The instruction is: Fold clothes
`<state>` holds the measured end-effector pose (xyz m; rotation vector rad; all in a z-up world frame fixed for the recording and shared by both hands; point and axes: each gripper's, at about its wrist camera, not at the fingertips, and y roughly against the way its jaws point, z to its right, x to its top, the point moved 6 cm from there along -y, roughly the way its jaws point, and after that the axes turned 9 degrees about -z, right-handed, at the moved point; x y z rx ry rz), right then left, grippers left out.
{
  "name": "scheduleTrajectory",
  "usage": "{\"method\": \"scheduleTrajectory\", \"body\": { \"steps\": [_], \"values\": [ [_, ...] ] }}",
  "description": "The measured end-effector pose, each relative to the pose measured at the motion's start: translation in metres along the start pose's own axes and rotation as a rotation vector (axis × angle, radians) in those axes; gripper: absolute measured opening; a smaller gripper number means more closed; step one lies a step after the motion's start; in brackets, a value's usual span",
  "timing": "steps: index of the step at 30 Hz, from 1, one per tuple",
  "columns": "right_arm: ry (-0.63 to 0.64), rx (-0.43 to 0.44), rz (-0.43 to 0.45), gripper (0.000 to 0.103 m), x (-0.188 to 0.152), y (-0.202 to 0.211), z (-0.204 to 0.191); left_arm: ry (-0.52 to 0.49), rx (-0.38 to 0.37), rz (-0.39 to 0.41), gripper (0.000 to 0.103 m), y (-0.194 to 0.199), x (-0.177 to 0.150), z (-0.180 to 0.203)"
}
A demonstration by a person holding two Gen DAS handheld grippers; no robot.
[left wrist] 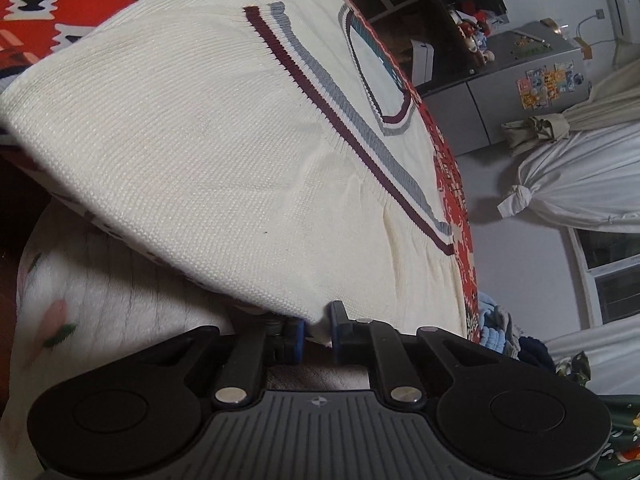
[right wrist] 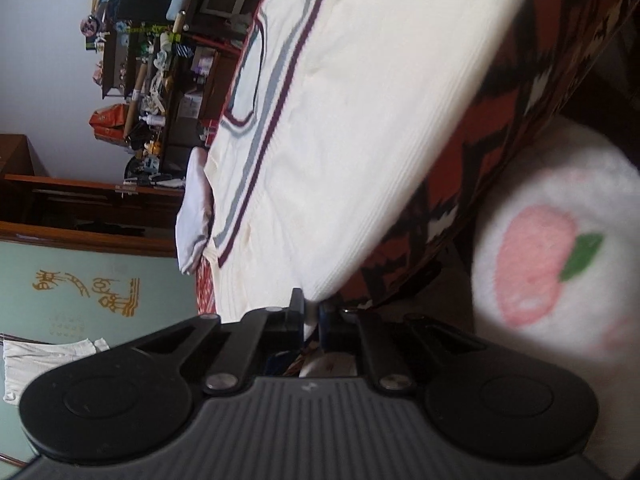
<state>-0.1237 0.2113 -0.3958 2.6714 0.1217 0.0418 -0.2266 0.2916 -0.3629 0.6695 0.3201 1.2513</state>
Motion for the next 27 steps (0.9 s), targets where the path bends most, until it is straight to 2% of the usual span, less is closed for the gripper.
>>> {"method": "scheduleTrajectory", "body": {
  "steps": [11,17,19,22,24,26,27],
  "values": [
    [-0.088,0.016,0.195,0.006,0.041,0.078,0.029,0.003,0.001,-0.001,0.012,-0.001,-0.002,0.0],
    [-0.19,0.027,0.363,0.005,0.065,0.132,0.063,0.005,0.001,-0.001,0.012,-0.001,-0.002,-0.001],
    [-0.207,0.04,0.394,0.004,0.071,0.146,0.072,0.005,0.002,0.0,0.012,-0.001,-0.002,-0.001],
    [-0.211,0.051,0.378,0.01,0.071,0.145,0.071,0.008,0.003,0.001,0.012,0.0,-0.002,-0.001],
    [-0.195,0.043,0.332,0.013,0.062,0.139,0.071,0.008,0.003,0.001,0.012,0.0,-0.003,-0.002],
    [-0.191,0.057,0.269,0.028,0.055,0.121,0.066,0.007,0.004,0.0,0.012,0.0,-0.003,-0.002],
    [-0.192,0.067,0.24,0.032,0.052,0.113,0.064,0.006,0.005,-0.001,0.012,0.0,-0.003,-0.001]
  ]
}}
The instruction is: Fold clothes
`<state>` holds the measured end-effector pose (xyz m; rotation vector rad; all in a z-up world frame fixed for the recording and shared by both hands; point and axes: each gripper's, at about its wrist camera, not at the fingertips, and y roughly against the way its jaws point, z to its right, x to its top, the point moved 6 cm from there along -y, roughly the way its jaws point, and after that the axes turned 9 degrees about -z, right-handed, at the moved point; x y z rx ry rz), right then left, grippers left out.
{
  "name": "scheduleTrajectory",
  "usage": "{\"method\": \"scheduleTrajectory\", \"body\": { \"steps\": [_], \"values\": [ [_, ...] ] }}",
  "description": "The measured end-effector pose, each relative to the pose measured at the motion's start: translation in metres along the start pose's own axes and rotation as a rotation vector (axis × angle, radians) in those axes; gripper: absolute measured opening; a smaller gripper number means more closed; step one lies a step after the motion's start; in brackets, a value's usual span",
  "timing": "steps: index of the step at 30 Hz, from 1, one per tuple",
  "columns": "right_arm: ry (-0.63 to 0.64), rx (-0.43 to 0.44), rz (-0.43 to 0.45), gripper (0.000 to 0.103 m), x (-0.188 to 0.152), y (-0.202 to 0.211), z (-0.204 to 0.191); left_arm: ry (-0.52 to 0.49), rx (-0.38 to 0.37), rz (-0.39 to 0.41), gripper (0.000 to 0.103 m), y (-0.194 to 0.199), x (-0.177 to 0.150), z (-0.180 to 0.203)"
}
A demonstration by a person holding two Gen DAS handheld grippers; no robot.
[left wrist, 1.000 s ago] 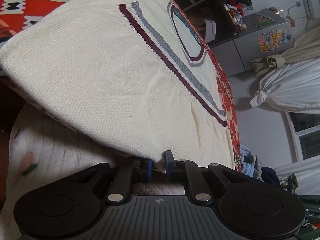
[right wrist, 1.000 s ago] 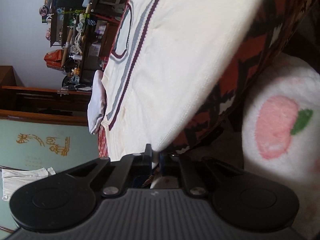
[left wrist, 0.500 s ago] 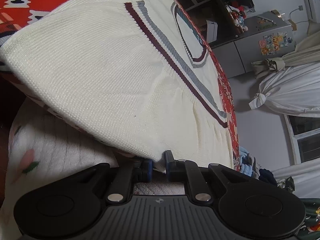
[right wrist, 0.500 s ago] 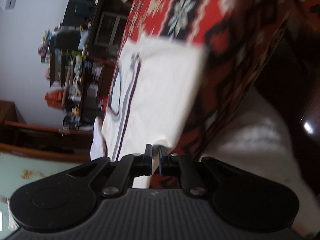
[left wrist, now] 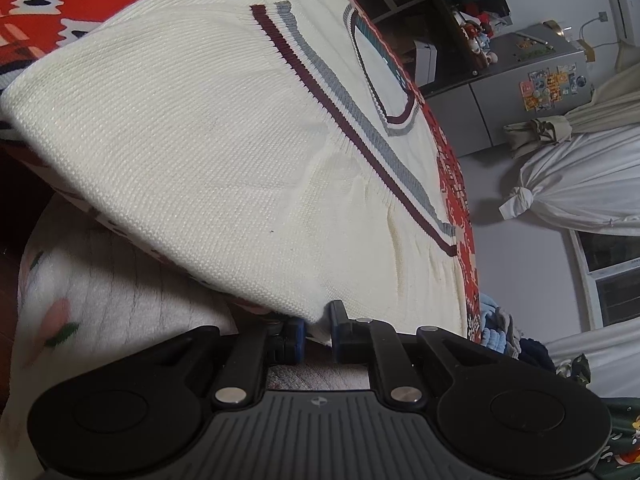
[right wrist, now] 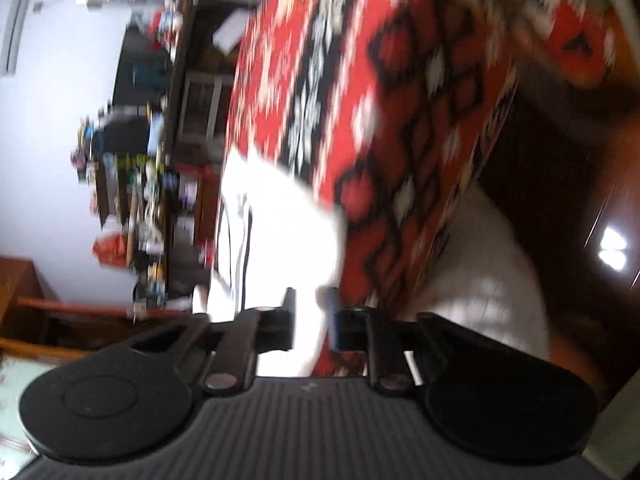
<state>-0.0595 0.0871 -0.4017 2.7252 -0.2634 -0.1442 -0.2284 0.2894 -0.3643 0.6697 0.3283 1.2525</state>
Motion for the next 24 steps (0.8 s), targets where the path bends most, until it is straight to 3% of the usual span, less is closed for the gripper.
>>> {"method": "scheduleTrajectory", "body": {
  "steps": [3,7,9,10,14,17,24],
  "values": [
    [0.006,-0.003,-0.072,0.04,-0.016,-0.026,-0.003,0.0,0.002,-0.001,0.012,0.0,0.0,0.0],
    [0.043,-0.026,-0.121,0.038,-0.037,-0.061,-0.012,0.002,0.002,-0.002,0.013,0.001,0.001,-0.001],
    [0.07,-0.02,-0.111,0.023,-0.041,-0.065,-0.014,0.001,0.002,-0.002,0.013,0.001,0.001,-0.001],
    [0.087,-0.029,-0.105,0.01,-0.042,-0.066,-0.015,0.001,0.002,-0.003,0.013,0.001,0.001,-0.001],
    [0.102,-0.03,-0.074,0.007,-0.038,-0.054,-0.015,0.003,0.0,-0.004,0.013,0.001,0.0,-0.002],
    [0.084,-0.028,-0.029,0.012,-0.024,-0.039,-0.012,0.003,-0.002,-0.005,0.013,0.0,0.0,-0.002],
    [0.064,-0.02,0.077,0.012,0.003,0.001,0.001,0.008,-0.003,-0.006,0.013,0.0,0.0,-0.002]
  ]
}}
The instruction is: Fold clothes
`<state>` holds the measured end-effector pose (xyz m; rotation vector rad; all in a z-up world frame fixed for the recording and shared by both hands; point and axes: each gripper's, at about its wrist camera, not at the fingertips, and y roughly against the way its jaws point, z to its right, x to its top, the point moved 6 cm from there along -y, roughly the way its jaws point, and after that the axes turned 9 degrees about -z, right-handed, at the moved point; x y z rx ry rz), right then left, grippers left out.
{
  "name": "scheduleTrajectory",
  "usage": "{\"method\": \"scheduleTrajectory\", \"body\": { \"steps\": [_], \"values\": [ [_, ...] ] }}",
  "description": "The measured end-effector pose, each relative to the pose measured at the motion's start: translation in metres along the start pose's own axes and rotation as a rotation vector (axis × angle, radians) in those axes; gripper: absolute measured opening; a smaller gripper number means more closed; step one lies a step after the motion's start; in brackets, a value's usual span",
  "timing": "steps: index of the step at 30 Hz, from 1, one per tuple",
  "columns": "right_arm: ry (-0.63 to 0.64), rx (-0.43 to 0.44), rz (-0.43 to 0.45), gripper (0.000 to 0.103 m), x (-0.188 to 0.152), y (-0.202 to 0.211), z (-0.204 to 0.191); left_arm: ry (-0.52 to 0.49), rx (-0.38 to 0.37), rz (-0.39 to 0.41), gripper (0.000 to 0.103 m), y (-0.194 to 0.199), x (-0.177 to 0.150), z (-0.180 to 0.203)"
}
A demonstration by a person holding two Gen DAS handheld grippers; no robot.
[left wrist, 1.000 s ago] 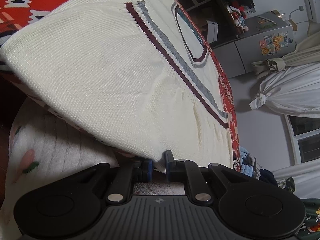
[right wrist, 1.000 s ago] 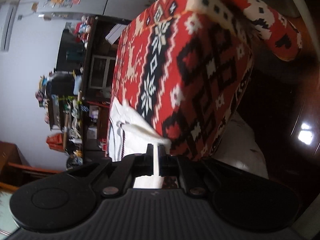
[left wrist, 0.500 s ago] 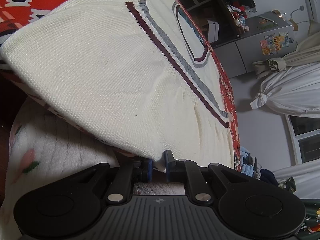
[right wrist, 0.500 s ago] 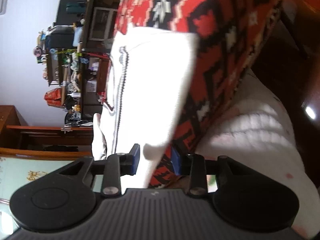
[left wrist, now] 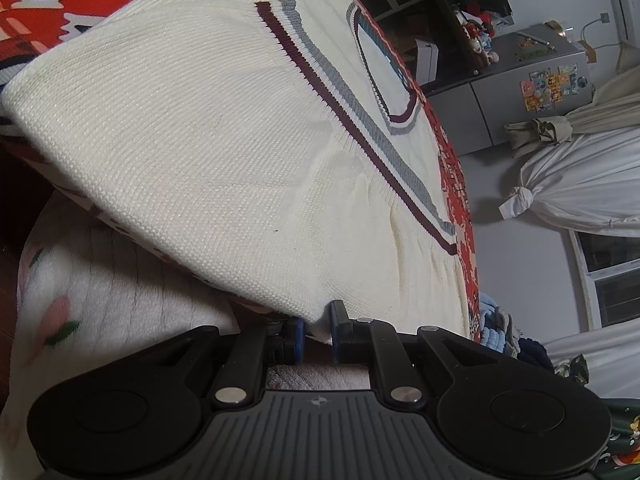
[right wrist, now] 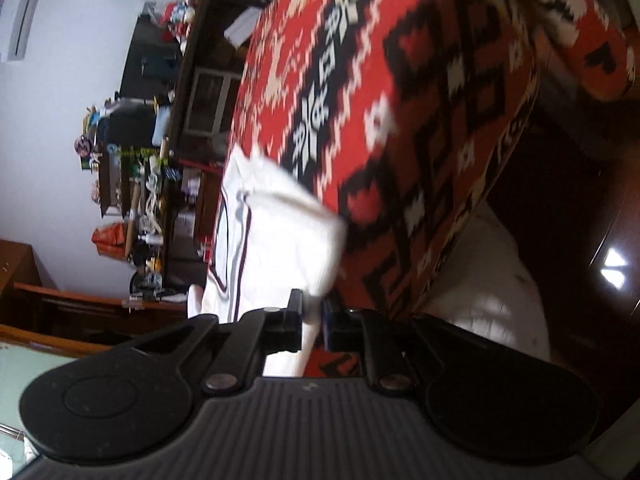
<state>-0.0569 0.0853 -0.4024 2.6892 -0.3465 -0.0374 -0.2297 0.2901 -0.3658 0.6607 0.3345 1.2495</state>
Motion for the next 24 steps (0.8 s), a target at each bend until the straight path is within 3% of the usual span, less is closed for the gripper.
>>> {"method": "scheduleTrajectory", "body": {
  "steps": [5,10,18,24],
  "values": [
    [-0.01,-0.003,0.054,0.009,0.02,0.019,0.005,0.014,0.008,0.011,0.013,0.007,0.001,-0.001],
    [0.017,-0.016,0.059,0.008,0.028,0.039,0.012,0.051,0.027,0.09,0.013,0.037,0.004,-0.014],
    [-0.016,-0.006,0.052,0.008,0.032,0.041,0.015,0.227,0.014,0.231,0.013,0.093,0.015,-0.067],
    [-0.022,-0.002,0.05,0.009,0.033,0.041,0.017,0.277,0.0,0.327,0.013,0.124,0.02,-0.089]
  ]
}}
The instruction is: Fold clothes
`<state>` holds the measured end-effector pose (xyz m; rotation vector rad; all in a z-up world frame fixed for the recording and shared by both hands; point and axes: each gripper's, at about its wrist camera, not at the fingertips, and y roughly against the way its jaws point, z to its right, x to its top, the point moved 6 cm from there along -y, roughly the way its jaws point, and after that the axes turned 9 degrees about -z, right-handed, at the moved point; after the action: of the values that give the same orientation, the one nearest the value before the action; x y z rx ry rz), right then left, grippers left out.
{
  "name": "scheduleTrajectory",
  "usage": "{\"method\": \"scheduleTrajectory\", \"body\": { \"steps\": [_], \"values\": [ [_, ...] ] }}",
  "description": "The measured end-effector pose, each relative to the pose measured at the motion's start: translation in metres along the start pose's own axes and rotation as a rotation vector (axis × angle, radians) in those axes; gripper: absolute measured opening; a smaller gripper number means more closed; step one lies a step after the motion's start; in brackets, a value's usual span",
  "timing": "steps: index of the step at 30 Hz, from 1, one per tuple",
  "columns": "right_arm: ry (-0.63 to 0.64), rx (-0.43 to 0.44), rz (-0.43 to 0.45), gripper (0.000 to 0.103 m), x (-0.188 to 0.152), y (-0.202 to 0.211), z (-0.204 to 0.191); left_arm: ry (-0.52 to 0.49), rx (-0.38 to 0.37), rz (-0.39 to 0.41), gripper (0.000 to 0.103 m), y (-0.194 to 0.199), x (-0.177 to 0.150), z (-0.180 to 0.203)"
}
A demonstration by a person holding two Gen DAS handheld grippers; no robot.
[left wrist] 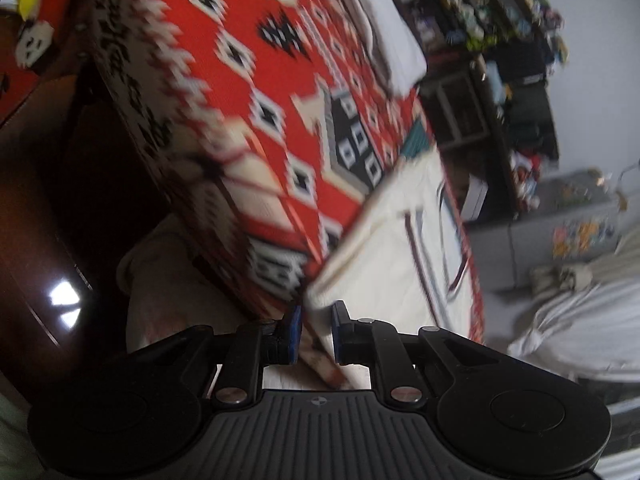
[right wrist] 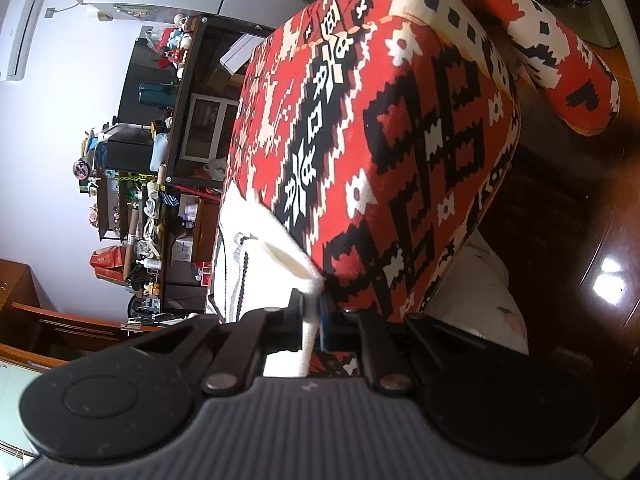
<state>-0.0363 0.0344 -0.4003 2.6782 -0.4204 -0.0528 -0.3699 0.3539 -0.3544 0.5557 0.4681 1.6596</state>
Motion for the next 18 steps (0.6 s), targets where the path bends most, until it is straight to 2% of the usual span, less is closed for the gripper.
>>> {"method": "scheduleTrajectory", "body": {
  "steps": [2,9,13,18],
  "values": [
    [-0.007,0.003,0.001,0.009,0.0,0.0,0.001,-0.009,-0.018,0.007,0.013,0.002,0.001,0.001],
    [-0.01,0.004,0.0,0.012,0.0,0.001,0.001,-0.027,0.0,-0.026,0.018,-0.01,-0.004,0.0],
    [0.033,-0.026,0.008,0.008,0.001,0.002,-0.005,-0.05,0.008,0.001,0.007,-0.004,-0.004,0.005],
    [0.086,-0.063,0.014,0.006,0.001,0.009,-0.016,-0.072,0.039,-0.004,0.007,0.002,-0.001,0.011]
  ]
}}
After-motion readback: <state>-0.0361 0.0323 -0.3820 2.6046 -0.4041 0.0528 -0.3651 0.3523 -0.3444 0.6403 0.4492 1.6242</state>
